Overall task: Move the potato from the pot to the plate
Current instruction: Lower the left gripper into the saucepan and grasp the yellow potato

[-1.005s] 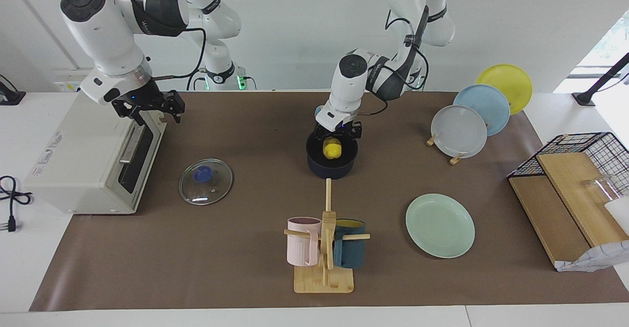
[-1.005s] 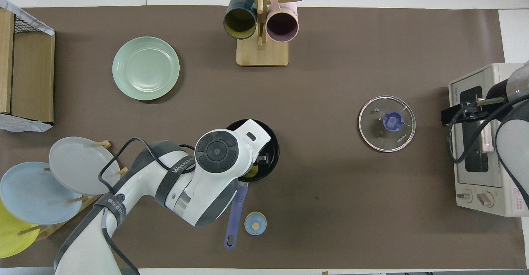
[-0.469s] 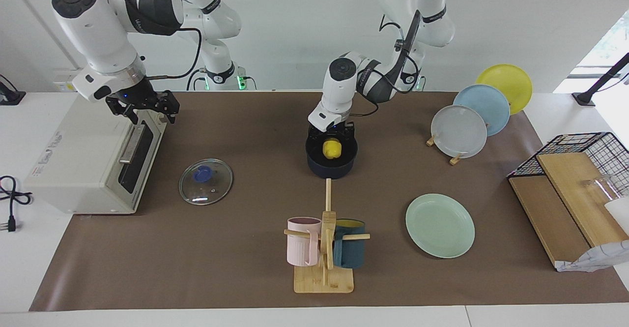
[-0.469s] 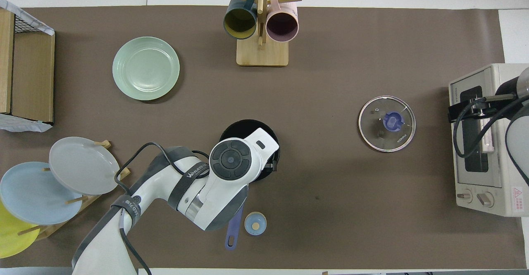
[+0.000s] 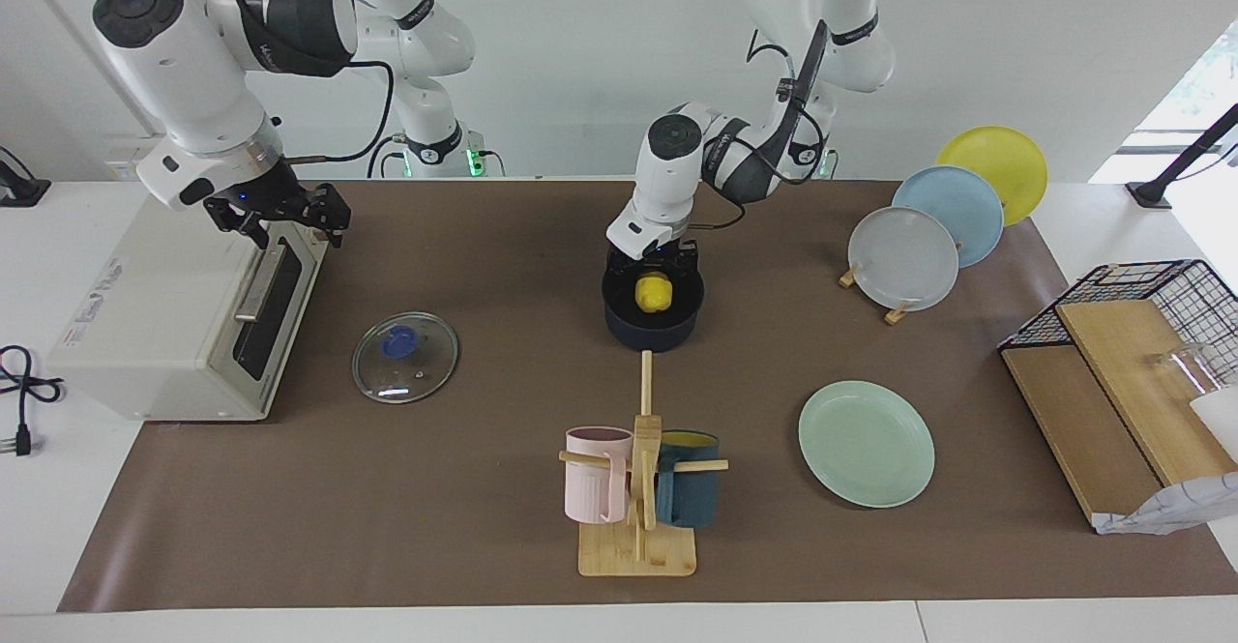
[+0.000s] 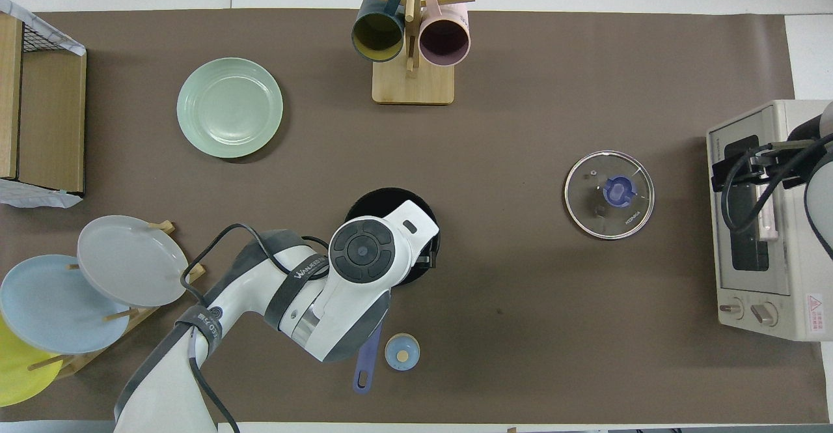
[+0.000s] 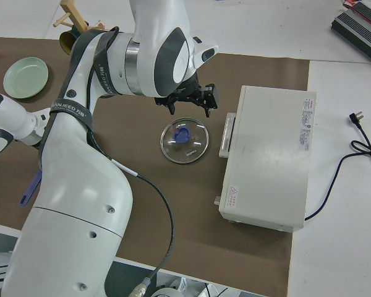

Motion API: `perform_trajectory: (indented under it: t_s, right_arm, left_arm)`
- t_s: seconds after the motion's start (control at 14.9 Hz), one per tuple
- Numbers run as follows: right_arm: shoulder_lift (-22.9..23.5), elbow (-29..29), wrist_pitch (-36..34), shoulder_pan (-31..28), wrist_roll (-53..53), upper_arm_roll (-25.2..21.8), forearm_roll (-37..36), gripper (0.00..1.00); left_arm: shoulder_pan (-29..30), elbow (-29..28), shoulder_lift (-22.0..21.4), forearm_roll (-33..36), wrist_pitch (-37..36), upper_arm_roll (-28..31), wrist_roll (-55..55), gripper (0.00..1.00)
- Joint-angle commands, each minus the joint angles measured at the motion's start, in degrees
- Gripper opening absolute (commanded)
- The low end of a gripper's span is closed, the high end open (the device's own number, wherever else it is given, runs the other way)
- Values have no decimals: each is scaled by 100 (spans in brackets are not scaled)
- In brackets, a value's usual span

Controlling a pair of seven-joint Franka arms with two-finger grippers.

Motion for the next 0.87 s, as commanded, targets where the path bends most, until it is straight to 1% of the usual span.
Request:
perform_trajectory:
  t_s: [0.0, 0.07, 0.2, 0.27, 0.33, 0.4, 0.47, 0.6, 0.67, 0.74, 0.8]
  right_arm:
    - [4, 94, -116, -55, 96, 43, 42, 100]
    - [4, 85, -107, -64, 104, 43, 42, 100]
    - [-5, 85, -81, -64, 104, 25, 42, 100]
    - [-23, 85, -89, -55, 104, 25, 42, 100]
    - [-101, 76, -98, -55, 113, 34, 42, 100]
    - [-137, 41, -116, -55, 122, 34, 42, 100]
    - [-146, 15, -116, -64, 113, 34, 42, 100]
    - [-163, 6, -125, -64, 87, 25, 42, 100]
    - [-181, -29, -125, -73, 87, 25, 42, 100]
    - [-198, -38, -125, -64, 96, 25, 42, 100]
    - [-233, -47, -125, -64, 122, 25, 42, 100]
  left_arm:
    - [-128, -71, 235, -70, 354, 54, -58, 100]
    - [-128, -62, 244, -70, 363, 54, -58, 100]
    - [-128, -71, 244, -70, 372, 54, -58, 96]
    - [-128, -71, 244, -62, 372, 54, -58, 93]
    - [-128, -71, 253, -61, 372, 54, -58, 86]
    - [-128, -71, 270, -61, 381, 54, -58, 76]
    - [-128, -71, 270, -61, 363, 63, -49, 64]
    - [-102, -36, 270, -44, 285, 71, -31, 31]
    - [-93, 8, 270, -44, 232, 89, -14, 12]
    - [-93, 43, 270, -44, 179, 89, -14, 1]
    - [-84, 78, 270, -44, 109, 89, -5, 0]
